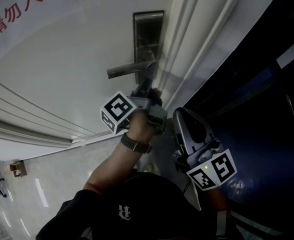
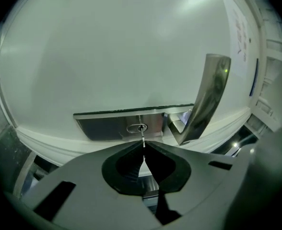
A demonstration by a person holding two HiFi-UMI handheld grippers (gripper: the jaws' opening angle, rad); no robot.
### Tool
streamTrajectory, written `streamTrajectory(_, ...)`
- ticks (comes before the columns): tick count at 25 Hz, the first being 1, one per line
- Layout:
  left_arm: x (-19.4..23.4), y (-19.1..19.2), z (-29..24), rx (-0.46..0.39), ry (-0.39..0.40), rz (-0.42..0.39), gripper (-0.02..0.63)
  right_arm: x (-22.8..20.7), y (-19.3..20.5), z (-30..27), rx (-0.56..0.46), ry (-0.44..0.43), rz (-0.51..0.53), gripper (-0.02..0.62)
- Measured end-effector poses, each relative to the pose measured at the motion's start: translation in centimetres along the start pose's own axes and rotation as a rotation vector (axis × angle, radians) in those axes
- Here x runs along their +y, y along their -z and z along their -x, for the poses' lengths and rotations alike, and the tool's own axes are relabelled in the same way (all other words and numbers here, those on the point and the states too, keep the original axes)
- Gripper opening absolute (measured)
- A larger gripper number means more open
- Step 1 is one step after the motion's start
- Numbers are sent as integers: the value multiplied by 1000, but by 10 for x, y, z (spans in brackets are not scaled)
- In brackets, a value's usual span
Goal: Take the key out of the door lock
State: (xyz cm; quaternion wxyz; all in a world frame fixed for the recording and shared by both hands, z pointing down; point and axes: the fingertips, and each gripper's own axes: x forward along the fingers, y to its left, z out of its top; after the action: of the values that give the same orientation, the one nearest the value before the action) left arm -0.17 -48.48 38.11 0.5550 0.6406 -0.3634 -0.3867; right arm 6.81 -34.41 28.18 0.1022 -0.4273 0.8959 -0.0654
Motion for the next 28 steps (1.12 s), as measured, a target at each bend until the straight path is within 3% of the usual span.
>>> streamTrajectory(9, 1, 3, 6, -9, -7, 29, 9, 0, 0, 10, 2, -11, -1, 15)
streamTrajectory(20, -3, 35, 38, 64, -19, 48, 8, 5, 6, 21, 27, -32, -14, 15)
streamTrajectory(28, -22, 52, 79, 100, 32, 81, 9, 13, 12, 24, 48, -57, -26, 15)
